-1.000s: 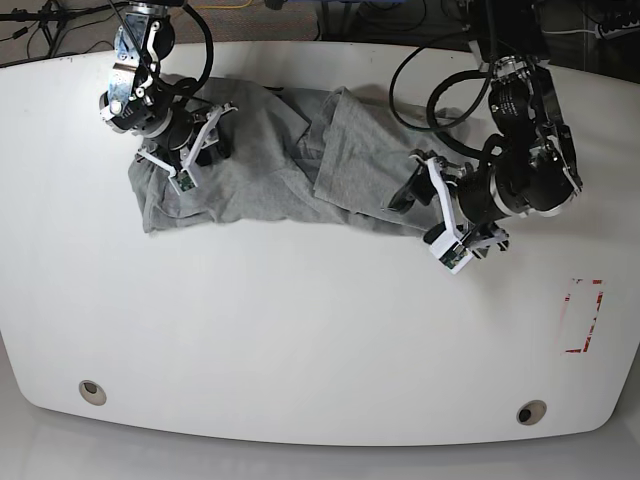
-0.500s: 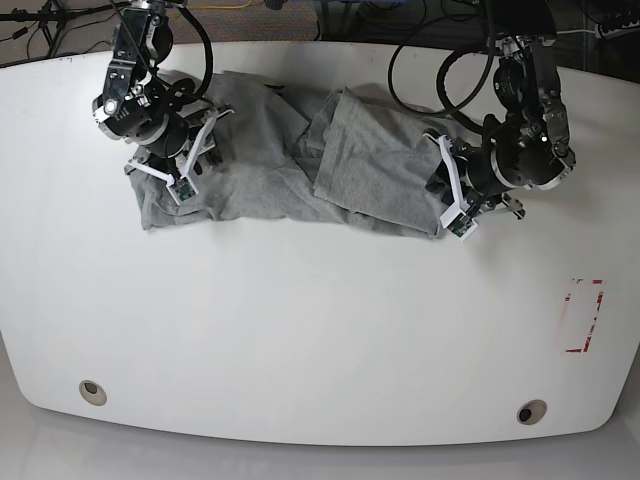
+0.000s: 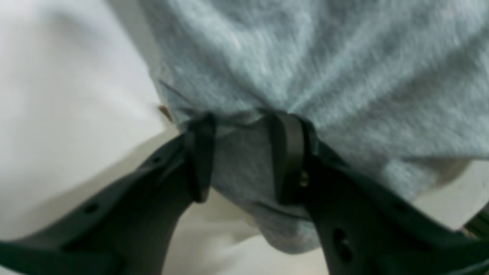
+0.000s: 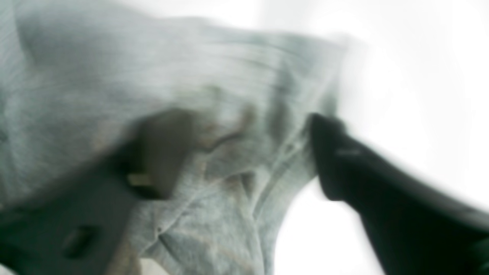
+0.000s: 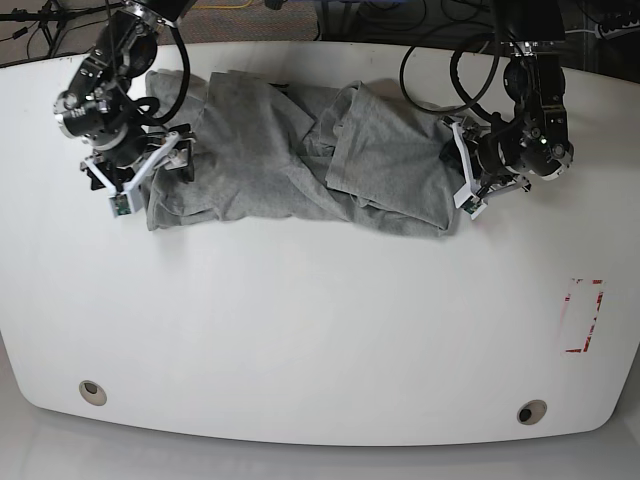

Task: Fold the T-shirt properly
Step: 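Open the right gripper and regrasp the shirt's other end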

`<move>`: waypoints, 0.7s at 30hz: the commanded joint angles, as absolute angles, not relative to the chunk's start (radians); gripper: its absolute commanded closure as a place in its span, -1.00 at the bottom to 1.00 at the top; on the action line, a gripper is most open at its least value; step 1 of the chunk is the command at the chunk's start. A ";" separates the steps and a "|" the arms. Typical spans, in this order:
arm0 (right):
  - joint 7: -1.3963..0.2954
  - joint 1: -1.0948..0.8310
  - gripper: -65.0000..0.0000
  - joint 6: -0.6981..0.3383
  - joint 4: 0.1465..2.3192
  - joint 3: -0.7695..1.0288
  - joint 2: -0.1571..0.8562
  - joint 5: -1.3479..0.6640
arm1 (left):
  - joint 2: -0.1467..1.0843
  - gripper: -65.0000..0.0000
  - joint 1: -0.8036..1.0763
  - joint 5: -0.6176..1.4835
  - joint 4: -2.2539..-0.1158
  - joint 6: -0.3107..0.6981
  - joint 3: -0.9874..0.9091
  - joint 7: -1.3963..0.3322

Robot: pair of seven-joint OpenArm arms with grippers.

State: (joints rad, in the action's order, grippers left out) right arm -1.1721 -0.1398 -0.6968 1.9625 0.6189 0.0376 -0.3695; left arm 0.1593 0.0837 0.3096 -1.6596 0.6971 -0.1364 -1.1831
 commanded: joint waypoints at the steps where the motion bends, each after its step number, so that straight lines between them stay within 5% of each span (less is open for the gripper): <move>1: -1.204 -0.116 -0.96 -0.698 1.968 0.710 0.050 -0.504 | 0.176 0.24 0.096 0.302 -1.658 0.698 -0.134 -1.161; 12: -1.343 -0.054 -0.79 -0.698 1.641 0.955 0.160 -0.848 | 0.179 0.24 0.097 0.297 -1.655 0.698 -0.136 -1.148; 21: -1.323 -0.074 -0.79 -0.698 1.478 0.963 0.214 -0.869 | 0.179 0.24 0.107 0.300 -1.656 0.698 -0.136 -1.148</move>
State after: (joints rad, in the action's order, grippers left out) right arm -1.3598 -0.0696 -0.6960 1.4853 0.9600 0.1886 -0.8398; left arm 0.1730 0.1020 0.3141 -1.6520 0.6971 -0.1356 -1.1252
